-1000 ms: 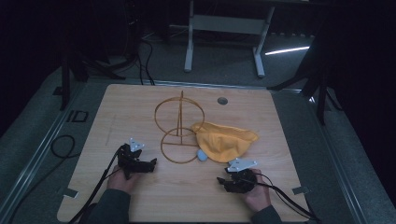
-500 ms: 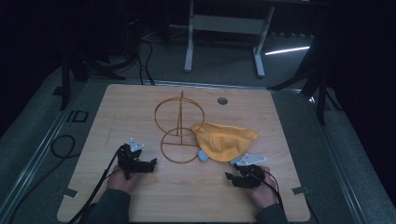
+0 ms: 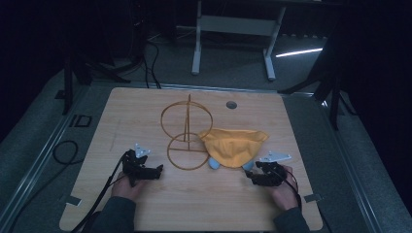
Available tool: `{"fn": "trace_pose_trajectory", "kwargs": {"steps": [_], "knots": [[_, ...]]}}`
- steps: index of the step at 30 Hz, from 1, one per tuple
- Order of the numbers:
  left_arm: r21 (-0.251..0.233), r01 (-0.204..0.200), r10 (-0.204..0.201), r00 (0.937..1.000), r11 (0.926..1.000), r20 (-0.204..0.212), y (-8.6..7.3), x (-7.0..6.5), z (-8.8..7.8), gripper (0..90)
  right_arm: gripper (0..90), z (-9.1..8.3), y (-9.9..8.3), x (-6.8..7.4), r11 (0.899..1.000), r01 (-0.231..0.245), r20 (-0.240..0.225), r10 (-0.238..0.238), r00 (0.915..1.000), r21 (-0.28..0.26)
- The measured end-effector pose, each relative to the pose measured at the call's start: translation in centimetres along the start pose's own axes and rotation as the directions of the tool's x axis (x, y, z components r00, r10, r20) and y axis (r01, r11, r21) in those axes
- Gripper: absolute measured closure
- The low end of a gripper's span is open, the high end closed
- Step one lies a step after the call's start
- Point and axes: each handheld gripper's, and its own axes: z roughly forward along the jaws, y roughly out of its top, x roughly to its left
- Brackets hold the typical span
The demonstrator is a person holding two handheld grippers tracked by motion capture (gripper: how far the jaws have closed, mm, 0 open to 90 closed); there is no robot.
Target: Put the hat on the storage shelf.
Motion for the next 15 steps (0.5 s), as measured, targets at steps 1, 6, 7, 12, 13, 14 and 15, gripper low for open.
{"fn": "trace_pose_trajectory", "kwargs": {"steps": [1,6,7,12,13,14,15], "knots": [[0.001,0.000,0.000,1.0000,1.0000,0.000,0.0,0.0,0.0,1.9,35.6,0.7,0.2,-0.7,1.000,0.015,-0.022,-0.014,0.9997,0.014],[0.000,0.000,0.000,1.0000,1.0000,0.000,0.0,0.0,0.0,1.9,34.8,1.5,0.5,-1.4,1.000,0.017,-0.079,-0.016,0.9967,0.009],[0.001,0.000,0.000,1.0000,1.0000,0.000,0.0,0.0,0.0,1.9,34.0,2.0,0.6,-1.7,1.000,0.021,-0.118,-0.020,0.9928,0.007],[0.001,-0.001,0.001,1.0000,1.0000,0.000,0.0,0.0,0.0,1.9,42.5,2.2,0.6,-1.8,1.000,0.016,-0.192,-0.020,0.9812,-0.023],[0.001,-0.001,0.001,1.0000,1.0000,0.000,0.0,0.0,0.0,1.9,50.9,2.1,0.5,-1.5,0.999,0.038,-0.228,-0.041,0.9729,-0.017],[0.001,-0.001,0.001,1.0000,1.0000,0.000,0.0,0.0,0.0,1.9,50.9,2.1,0.5,-1.5,0.999,0.038,-0.228,-0.041,0.9729,-0.017],[0.001,0.000,0.000,1.0000,1.0000,0.000,0.0,0.0,0.0,1.9,57.1,2.0,0.4,-1.0,0.998,0.060,-0.238,-0.061,0.9692,-0.013]]}}
